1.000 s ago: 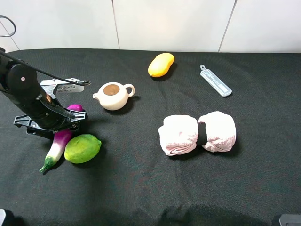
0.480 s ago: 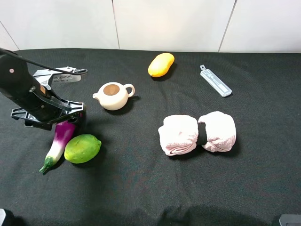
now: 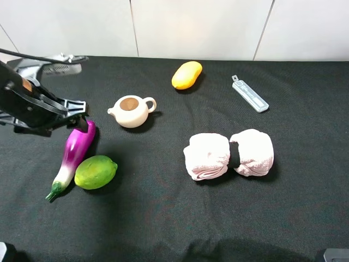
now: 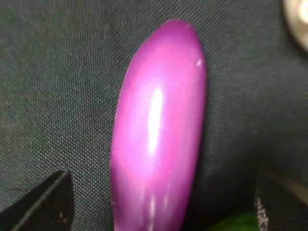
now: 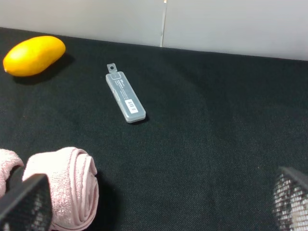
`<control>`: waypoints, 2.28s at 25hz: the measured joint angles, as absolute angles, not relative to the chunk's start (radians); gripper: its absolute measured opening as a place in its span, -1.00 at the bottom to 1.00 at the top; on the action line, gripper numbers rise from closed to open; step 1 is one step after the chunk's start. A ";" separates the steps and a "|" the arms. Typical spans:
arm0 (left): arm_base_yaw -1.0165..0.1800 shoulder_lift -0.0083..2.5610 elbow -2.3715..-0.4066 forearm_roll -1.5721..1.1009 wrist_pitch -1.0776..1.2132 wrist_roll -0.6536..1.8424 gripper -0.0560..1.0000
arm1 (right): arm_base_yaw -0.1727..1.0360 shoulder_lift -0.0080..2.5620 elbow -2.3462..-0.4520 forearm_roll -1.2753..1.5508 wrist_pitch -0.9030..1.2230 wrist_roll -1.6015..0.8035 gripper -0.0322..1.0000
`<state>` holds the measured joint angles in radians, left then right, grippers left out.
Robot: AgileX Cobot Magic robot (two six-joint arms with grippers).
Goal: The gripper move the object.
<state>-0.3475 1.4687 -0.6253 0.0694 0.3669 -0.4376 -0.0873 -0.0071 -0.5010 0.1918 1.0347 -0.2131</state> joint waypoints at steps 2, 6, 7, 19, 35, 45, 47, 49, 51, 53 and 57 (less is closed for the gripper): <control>-0.347 1.412 -0.625 0.069 0.389 -0.421 0.61 | -0.087 -0.007 -0.501 0.192 1.035 -0.213 0.41; -0.347 1.295 -0.625 0.069 0.446 -0.382 0.61 | -0.087 -0.007 -0.501 0.192 1.035 -0.213 0.41; -0.347 1.269 -0.624 0.069 0.462 -0.376 0.61 | -0.087 -0.007 -0.501 0.192 1.035 -0.213 0.41; -0.347 0.871 -0.624 0.074 0.755 -0.295 0.61 | -0.087 -0.007 -0.501 0.192 1.035 -0.213 0.41; -0.347 0.375 -0.624 0.099 1.064 -0.192 0.61 | -0.087 -0.007 -0.501 0.192 1.035 -0.213 0.41; -0.347 0.154 -0.576 0.101 1.117 -0.124 0.61 | -0.087 -0.007 -0.501 0.192 1.035 -0.213 0.41; -0.347 0.115 -0.531 0.101 1.117 -0.123 0.61 | -0.087 -0.007 -0.501 0.192 1.035 -0.213 0.41; -0.347 0.080 -0.515 0.091 1.105 -0.121 0.61 | -0.087 -0.007 -0.501 0.192 1.035 -0.213 0.41; -0.347 0.060 -0.511 0.082 1.090 -0.115 0.61 | -0.087 -0.007 -0.501 0.192 1.035 -0.213 0.41; -0.347 0.046 -0.507 0.075 1.091 -0.104 0.61 | -0.087 -0.007 -0.501 0.192 1.035 -0.213 0.41; -0.347 0.016 -0.500 0.068 1.085 -0.055 0.61 | -0.087 -0.007 -0.501 0.192 1.035 -0.213 0.41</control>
<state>-0.3475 0.0164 -0.4998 0.0685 1.0853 -0.0548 -0.0873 -0.0071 -0.5010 0.1918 1.0347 -0.2131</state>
